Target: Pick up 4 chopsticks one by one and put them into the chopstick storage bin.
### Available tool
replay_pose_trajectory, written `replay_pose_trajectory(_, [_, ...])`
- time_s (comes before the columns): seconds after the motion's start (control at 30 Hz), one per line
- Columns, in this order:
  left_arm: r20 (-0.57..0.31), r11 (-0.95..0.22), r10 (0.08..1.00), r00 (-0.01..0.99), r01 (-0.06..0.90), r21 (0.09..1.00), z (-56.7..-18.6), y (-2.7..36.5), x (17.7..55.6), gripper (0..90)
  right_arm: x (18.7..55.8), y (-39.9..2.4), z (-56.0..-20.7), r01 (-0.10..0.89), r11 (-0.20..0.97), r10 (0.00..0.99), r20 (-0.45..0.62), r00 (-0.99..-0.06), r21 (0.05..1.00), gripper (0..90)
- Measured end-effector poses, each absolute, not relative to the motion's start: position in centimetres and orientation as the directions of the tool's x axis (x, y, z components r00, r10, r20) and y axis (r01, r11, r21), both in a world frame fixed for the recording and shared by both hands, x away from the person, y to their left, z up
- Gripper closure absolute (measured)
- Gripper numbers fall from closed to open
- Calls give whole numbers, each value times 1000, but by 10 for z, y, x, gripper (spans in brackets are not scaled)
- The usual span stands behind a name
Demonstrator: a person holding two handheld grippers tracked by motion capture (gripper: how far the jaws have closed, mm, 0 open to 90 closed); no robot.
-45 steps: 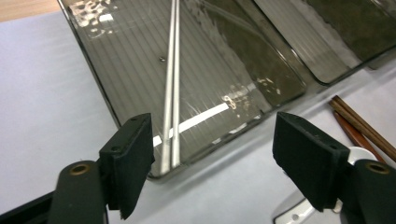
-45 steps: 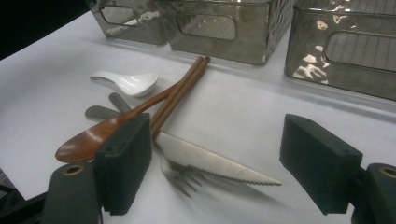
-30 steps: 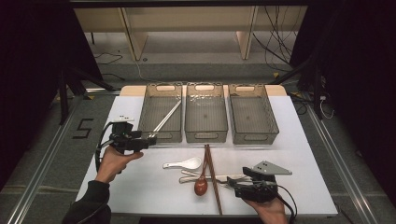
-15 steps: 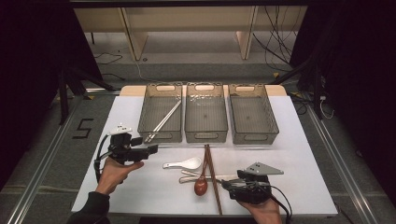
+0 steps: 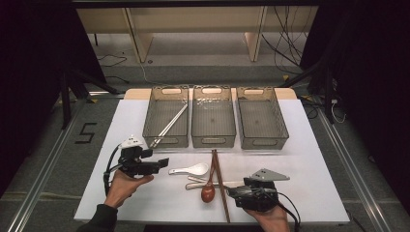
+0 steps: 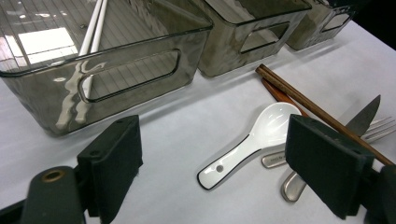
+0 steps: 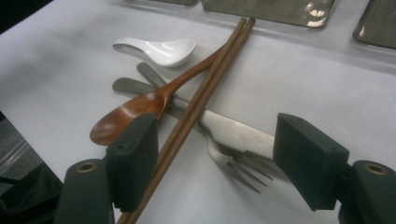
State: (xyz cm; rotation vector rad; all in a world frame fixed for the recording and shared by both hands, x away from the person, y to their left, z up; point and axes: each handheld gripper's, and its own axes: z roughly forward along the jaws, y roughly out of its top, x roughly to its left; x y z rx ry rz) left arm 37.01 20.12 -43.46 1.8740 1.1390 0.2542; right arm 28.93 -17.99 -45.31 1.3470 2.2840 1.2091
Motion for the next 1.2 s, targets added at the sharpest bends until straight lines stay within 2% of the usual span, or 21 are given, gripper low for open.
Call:
replay_pose_trajectory(0.47, [-232, -202, 781, 580, 587, 784, -443, 192, 354, 184, 292, -164, -461, 682, 267, 802, 235, -549, 681, 454])
replay_pose_trajectory(0.77, [-219, -228, 771, 598, 581, 781, -444, 186, 351, 184, 294, -154, -467, 699, 292, 812, 217, -542, 653, 527])
replay_pose_trajectory(1.2, [-215, -234, 772, 598, 582, 779, -445, 186, 350, 184, 296, -148, -472, 721, 324, 815, 207, -542, 613, 595])
